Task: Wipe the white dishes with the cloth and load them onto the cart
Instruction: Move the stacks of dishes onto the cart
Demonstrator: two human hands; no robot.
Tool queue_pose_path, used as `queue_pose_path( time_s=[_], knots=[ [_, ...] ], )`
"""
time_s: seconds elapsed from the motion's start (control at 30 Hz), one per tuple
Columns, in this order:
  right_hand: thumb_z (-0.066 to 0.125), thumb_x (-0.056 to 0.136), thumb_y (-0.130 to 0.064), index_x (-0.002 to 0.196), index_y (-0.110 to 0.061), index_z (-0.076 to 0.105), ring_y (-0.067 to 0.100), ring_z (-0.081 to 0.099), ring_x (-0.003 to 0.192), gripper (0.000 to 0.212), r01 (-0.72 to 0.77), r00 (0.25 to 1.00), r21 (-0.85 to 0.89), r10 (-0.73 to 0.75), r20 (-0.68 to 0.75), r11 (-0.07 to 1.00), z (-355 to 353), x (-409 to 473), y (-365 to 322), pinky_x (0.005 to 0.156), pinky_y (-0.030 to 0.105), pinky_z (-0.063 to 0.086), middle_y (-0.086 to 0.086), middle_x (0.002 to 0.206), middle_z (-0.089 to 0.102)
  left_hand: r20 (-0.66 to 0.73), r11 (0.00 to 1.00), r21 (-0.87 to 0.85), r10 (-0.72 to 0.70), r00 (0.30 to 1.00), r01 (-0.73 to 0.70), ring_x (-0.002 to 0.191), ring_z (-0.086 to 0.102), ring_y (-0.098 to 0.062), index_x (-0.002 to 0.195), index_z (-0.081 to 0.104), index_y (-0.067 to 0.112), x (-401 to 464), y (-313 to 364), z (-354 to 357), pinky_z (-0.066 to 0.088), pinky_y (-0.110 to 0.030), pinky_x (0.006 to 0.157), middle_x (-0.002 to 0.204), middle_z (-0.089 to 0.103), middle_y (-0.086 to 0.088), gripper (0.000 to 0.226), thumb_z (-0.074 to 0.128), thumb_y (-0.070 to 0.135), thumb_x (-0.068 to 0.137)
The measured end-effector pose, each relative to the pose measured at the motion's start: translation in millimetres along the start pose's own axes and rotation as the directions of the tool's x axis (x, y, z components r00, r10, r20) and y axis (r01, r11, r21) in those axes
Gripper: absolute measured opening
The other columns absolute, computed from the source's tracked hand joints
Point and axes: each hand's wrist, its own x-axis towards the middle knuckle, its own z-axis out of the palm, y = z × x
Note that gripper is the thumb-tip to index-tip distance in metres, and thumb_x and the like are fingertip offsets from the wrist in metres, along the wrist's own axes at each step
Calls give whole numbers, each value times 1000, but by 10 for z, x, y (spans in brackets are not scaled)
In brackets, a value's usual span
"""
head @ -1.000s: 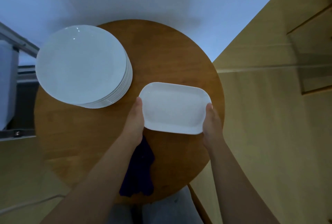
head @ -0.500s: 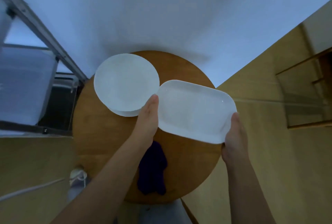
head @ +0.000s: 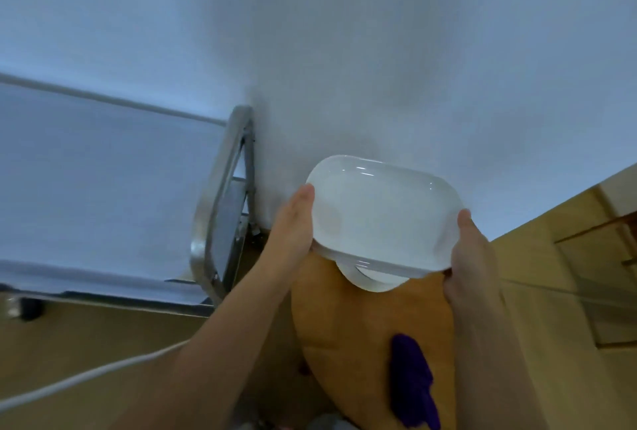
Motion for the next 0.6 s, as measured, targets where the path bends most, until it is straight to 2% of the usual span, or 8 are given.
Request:
queue_pose_path(
  time_s=[0.1,0.13,0.23,0.37,0.43,0.5,0.53,0.6],
  knots=[
    [46,97,-40,84,-28,57,8,58,86,21,31,998,10,-31,56,999,628,-364,-141,83,32,46,-15,85,62,-124,999,-20,30,992,-33,90,57,-7,86,55,38,-20,328,-624,50,-29,78,93,60,14,25,37,52,95],
    [45,97,-39,87,-27,56,10,57,88,20,38,996,6,-39,81,999,827,-457,-167,83,32,44,-15,88,60,-173,999,-14,33,984,-36,87,57,-7,85,56,37,-18,430,-822,52,-29,77,92,60,14,25,37,51,95],
    [43,98,-38,92,-27,54,12,55,86,16,49,980,-11,-46,194,999,1381,-706,-208,78,32,44,-13,88,58,-270,995,-48,67,961,-83,80,58,-8,83,56,35,-37,673,-1369,50,-19,53,87,61,13,28,36,49,96],
    [45,98,-37,102,-23,53,11,56,84,17,27,942,-33,-15,336,999,2030,-927,-203,79,34,46,-10,90,59,-401,988,-88,82,913,-128,79,56,-11,82,52,36,-81,881,-1982,46,-25,55,88,58,10,25,36,47,97],
    [42,99,-36,101,-22,52,12,55,82,17,38,916,-70,-6,402,997,2340,-1029,-210,74,34,47,-8,90,58,-464,986,-93,78,883,-136,78,55,-11,89,54,34,-71,981,-2257,46,-27,56,87,57,10,24,36,46,97],
    [40,100,-34,90,-23,54,12,56,78,20,42,889,-88,3,458,995,2628,-1112,-194,64,30,46,-7,87,59,-507,986,-101,65,860,-134,80,55,-12,104,52,29,-25,1069,-2516,47,-29,58,90,56,9,25,37,48,97],
    [40,100,-34,86,-26,54,12,56,78,21,40,874,-88,8,485,995,2768,-1150,-181,64,29,46,-7,86,59,-532,985,-110,53,845,-131,81,55,-13,108,50,28,6,1105,-2646,47,-30,59,90,56,9,27,38,48,96],
    [40,100,-33,87,-27,54,11,56,81,20,62,847,-107,4,531,992,3031,-1212,-152,77,32,47,-7,87,60,-579,983,-127,34,815,-131,79,54,-13,110,49,26,82,1164,-2895,47,-31,60,89,55,8,28,39,48,96]
  ],
)
